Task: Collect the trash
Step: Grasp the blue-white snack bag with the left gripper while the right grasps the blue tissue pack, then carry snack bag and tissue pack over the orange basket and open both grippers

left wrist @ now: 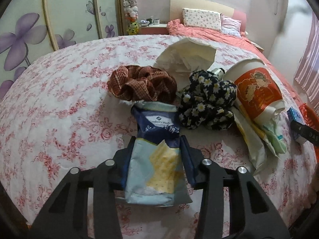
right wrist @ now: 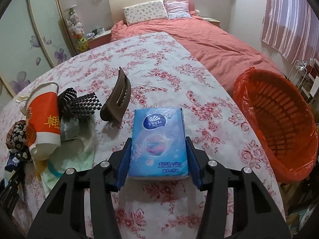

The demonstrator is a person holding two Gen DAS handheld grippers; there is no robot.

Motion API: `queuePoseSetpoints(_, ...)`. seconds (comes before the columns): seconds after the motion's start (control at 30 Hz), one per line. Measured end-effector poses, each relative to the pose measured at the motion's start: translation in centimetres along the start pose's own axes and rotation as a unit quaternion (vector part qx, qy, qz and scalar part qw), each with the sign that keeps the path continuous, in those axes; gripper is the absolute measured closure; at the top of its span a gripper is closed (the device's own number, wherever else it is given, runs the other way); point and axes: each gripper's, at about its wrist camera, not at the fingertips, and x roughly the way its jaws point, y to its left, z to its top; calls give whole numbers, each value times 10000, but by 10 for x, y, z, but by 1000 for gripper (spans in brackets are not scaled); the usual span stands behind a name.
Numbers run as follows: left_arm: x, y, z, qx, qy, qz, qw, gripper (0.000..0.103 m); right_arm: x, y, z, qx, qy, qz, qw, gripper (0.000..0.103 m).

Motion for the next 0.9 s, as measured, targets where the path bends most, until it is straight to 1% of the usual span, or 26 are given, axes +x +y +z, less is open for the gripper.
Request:
queuePoseSetpoints(0.27,-28,3,3,8,-343,-126,9993,67,-21,-8,-3,78,-159,111,9998,52)
queuePoseSetpoints(0.5,-59,-5,10,42,-652,-357,9972,67,-42,-18,-3,170,-372,234,9989,52)
queuePoseSetpoints(0.77,-92,-37,23,183,-926,-767,9926,67,-72,-41,-4,289,-743,380,9961,52)
queuePoseSetpoints(0.9,-107,-65,29,315,-1032,-1050,9886,67,-85,-56,-3,379,-943,379,9941,52)
